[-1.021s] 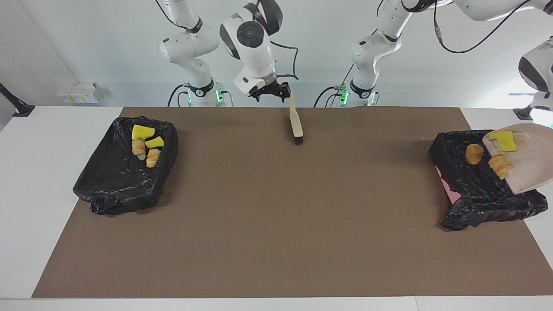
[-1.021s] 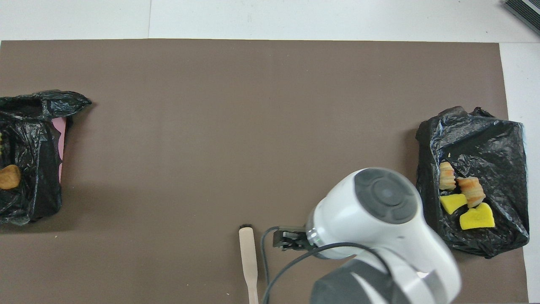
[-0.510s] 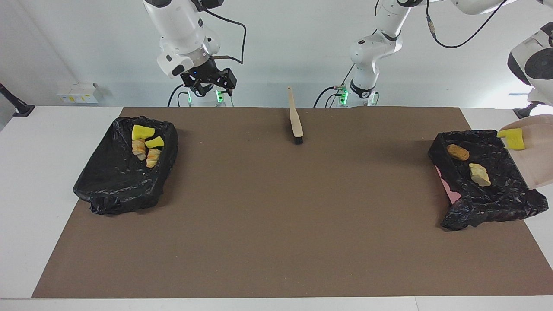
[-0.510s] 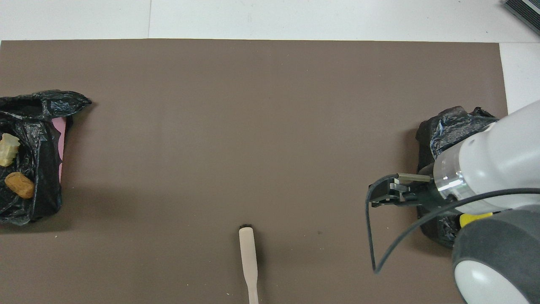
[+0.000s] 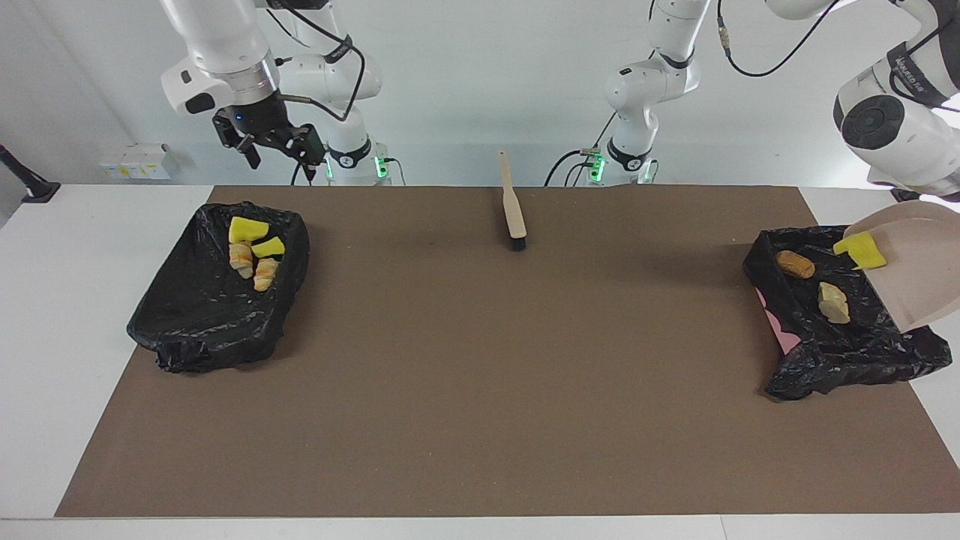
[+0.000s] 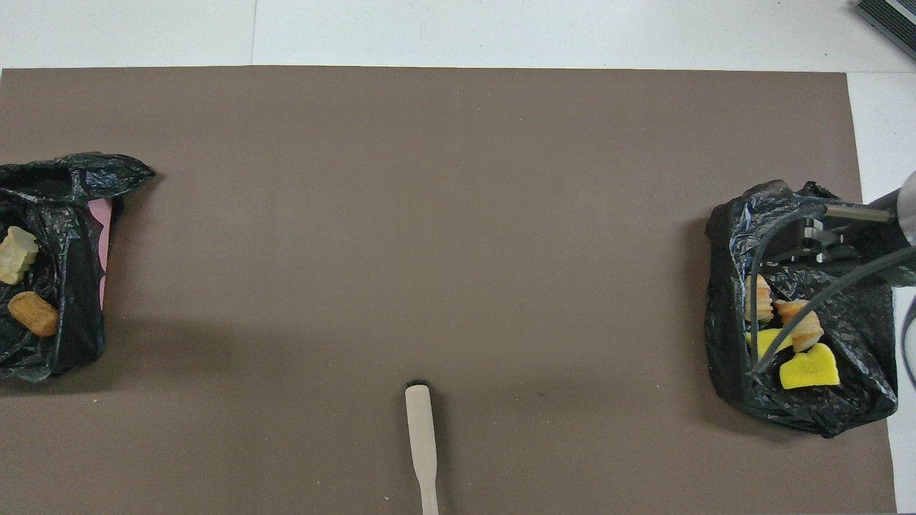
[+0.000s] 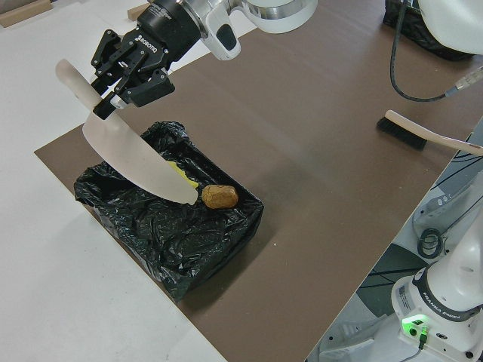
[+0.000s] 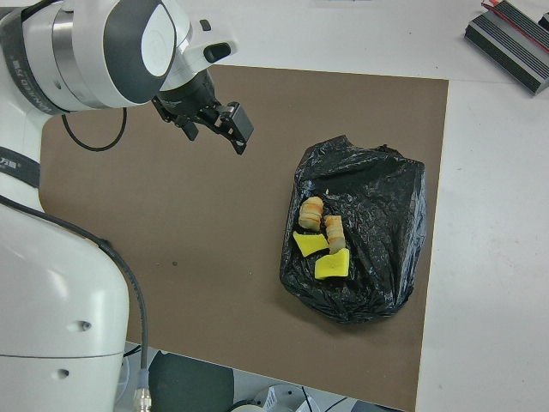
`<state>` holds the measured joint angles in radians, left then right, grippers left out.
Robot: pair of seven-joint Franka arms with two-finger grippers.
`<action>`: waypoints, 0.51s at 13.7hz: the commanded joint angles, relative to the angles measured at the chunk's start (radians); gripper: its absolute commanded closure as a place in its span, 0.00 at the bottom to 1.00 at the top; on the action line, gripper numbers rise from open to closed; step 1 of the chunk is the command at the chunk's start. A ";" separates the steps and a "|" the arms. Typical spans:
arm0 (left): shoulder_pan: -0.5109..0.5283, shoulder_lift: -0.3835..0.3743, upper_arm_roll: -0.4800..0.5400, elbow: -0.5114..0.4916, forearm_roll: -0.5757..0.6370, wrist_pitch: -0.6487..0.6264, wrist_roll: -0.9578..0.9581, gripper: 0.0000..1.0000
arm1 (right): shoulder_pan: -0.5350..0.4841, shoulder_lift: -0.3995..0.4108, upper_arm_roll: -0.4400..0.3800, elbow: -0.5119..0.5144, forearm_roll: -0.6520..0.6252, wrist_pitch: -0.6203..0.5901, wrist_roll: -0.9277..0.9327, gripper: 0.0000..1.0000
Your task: Sweep and dump trash in bin
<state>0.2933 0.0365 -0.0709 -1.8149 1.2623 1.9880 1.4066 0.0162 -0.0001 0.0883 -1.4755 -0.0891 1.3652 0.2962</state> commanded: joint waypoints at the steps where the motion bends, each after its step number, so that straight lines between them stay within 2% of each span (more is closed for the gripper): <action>1: -0.016 -0.044 0.011 -0.021 0.066 -0.018 -0.017 1.00 | 0.005 0.022 0.015 0.046 -0.035 -0.029 -0.034 0.00; 4: -0.087 -0.055 0.003 -0.014 0.094 -0.115 -0.024 1.00 | 0.004 0.022 0.015 0.046 -0.031 -0.034 -0.034 0.00; 7: -0.141 -0.058 -0.004 -0.017 0.036 -0.179 -0.104 1.00 | -0.001 0.020 0.013 0.046 -0.017 -0.040 -0.034 0.00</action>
<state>0.1959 -0.0028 -0.0829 -1.8136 1.3211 1.8595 1.3631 0.0231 0.0126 0.0964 -1.4533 -0.1031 1.3543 0.2852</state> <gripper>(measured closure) 0.683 0.000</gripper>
